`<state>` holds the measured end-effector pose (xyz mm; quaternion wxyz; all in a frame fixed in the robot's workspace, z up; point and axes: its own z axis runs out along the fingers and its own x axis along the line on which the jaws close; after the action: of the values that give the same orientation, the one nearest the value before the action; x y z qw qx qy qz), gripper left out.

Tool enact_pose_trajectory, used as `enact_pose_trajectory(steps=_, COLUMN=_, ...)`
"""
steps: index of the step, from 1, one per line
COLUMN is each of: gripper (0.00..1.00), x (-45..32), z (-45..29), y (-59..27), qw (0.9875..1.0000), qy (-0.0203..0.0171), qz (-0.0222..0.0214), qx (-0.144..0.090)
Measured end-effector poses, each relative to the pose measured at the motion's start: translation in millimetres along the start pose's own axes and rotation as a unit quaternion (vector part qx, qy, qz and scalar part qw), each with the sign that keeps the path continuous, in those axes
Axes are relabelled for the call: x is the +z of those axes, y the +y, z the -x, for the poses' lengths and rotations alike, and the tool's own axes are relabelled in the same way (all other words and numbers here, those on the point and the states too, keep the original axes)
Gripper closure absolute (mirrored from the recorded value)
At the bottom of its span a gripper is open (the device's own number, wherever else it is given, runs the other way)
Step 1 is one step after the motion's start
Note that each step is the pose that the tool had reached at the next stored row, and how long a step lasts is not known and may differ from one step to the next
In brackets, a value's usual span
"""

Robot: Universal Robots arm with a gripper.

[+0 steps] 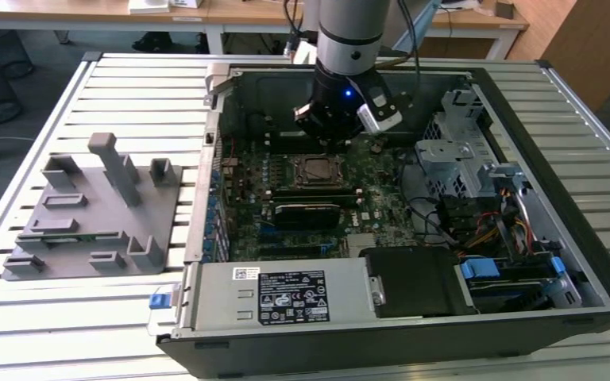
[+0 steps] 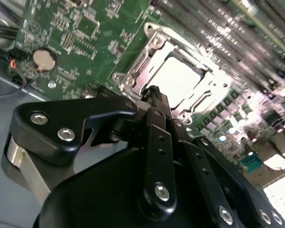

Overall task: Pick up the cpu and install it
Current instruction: 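Install the second cpu locking lever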

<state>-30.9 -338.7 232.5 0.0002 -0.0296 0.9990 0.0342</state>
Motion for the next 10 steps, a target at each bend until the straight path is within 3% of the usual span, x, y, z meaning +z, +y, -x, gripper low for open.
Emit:
enact_pose_trajectory(steps=6, gripper=0.89, x=-0.8, z=-0.7, y=-13.1, qw=1.0000, qy=0.0003, qz=-0.0057, qx=0.000)
enact_pose_trajectory(steps=10, gripper=0.89, x=-1.5, z=-1.4, y=-23.7, qw=1.0000, qy=0.0003, qz=-0.0060, qx=0.000)
